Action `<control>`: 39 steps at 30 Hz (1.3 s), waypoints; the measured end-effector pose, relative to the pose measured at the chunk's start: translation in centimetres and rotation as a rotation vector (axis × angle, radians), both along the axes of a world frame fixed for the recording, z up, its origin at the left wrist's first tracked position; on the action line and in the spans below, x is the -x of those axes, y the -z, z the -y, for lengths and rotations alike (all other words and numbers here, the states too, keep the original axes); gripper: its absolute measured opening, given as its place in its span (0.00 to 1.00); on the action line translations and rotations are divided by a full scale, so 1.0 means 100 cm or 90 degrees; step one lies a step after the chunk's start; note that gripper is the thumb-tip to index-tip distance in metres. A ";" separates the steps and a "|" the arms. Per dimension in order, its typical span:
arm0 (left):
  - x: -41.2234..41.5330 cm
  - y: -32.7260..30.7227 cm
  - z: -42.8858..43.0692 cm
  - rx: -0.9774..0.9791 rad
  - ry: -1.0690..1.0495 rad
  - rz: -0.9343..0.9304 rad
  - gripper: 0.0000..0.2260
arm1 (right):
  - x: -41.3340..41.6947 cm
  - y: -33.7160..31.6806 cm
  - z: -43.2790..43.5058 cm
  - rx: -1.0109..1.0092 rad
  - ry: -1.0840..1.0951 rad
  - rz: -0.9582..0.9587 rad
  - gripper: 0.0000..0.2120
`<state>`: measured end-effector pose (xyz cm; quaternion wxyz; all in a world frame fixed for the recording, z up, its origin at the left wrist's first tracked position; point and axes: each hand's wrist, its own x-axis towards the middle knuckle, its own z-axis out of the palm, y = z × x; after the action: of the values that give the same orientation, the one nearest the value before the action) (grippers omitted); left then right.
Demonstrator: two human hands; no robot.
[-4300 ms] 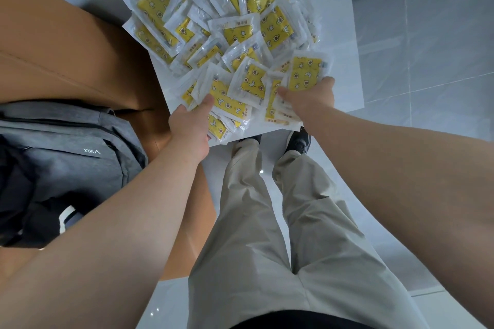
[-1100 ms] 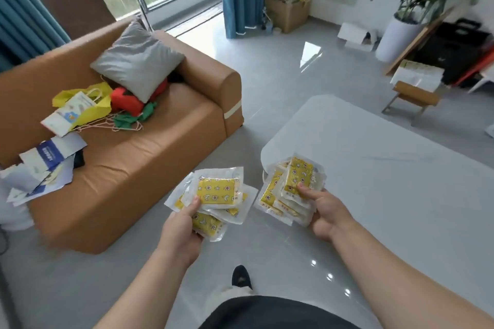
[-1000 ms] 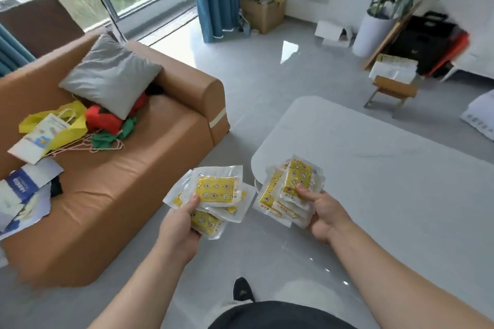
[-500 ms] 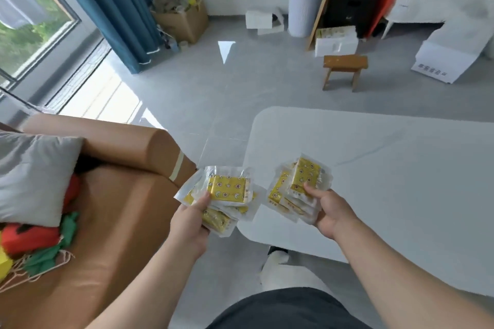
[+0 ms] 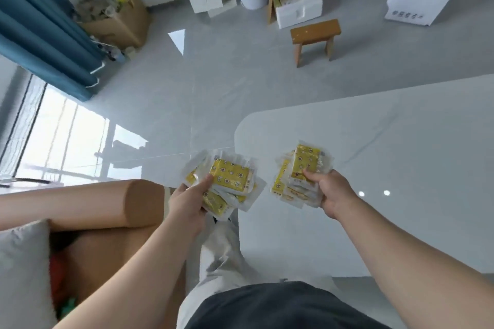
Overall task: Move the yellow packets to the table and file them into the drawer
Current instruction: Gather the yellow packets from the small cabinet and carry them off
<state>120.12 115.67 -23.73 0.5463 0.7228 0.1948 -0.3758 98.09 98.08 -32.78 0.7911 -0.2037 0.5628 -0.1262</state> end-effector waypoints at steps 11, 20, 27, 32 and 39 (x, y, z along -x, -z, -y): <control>-0.135 0.109 0.161 -0.120 0.236 -0.033 0.33 | -0.076 0.061 0.022 0.030 0.135 -0.271 0.23; -0.190 0.244 0.274 -0.292 0.530 0.013 0.12 | -0.159 0.139 0.024 -0.005 0.203 -0.399 0.20; -0.175 0.334 0.309 -0.308 0.608 -0.018 0.16 | -0.180 0.194 0.023 -0.041 0.218 -0.436 0.18; -0.163 0.367 0.318 -0.247 0.667 0.052 0.13 | -0.185 0.225 0.023 -0.046 0.206 -0.448 0.17; -0.170 0.388 0.318 -0.293 0.801 0.230 0.33 | -0.198 0.238 0.020 -0.053 0.189 -0.447 0.16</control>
<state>137.11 83.88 -62.56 0.0812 0.8470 -0.2804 -0.4443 117.90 96.04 -56.61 0.5309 -0.1186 0.8275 -0.1388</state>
